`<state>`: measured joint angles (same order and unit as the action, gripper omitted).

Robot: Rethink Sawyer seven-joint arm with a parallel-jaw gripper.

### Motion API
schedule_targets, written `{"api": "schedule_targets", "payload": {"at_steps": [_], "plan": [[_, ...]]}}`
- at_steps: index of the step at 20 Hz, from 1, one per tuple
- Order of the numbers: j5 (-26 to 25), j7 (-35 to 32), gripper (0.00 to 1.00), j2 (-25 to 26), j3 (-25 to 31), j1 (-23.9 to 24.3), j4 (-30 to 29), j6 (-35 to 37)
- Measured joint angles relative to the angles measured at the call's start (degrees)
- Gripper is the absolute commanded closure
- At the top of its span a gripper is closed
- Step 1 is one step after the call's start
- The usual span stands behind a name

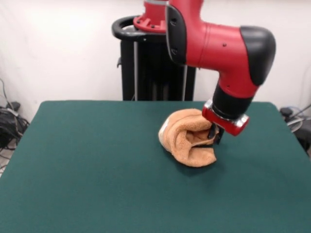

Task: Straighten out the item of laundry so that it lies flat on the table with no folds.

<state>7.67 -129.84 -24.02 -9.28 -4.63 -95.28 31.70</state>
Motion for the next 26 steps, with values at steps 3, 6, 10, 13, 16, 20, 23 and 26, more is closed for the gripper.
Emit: {"api": "schedule_targets", "payload": {"at_steps": [3, 6, 10, 13, 16, 20, 23, 26], "plan": [[-1.0, 0.0, 1.00, -3.7, 2.1, 2.8, -2.7, 1.2], [-1.5, 0.0, 1.00, -8.3, 4.7, 6.0, -6.3, 3.5], [-1.5, 0.1, 1.00, -14.5, 9.1, 11.0, -11.6, 7.2], [-0.9, 0.3, 1.00, -20.1, 12.8, 15.1, -16.3, 11.0], [0.7, 1.6, 1.00, -26.1, 15.9, 18.6, -20.6, 15.4], [3.3, 4.6, 1.00, -33.8, 18.8, 22.1, -24.8, 22.5], [5.5, 8.1, 1.00, -40.7, 20.0, 24.0, -27.1, 30.1], [7.2, 12.1, 1.00, -46.8, 20.1, 24.2, -28.1, 36.6]]}}
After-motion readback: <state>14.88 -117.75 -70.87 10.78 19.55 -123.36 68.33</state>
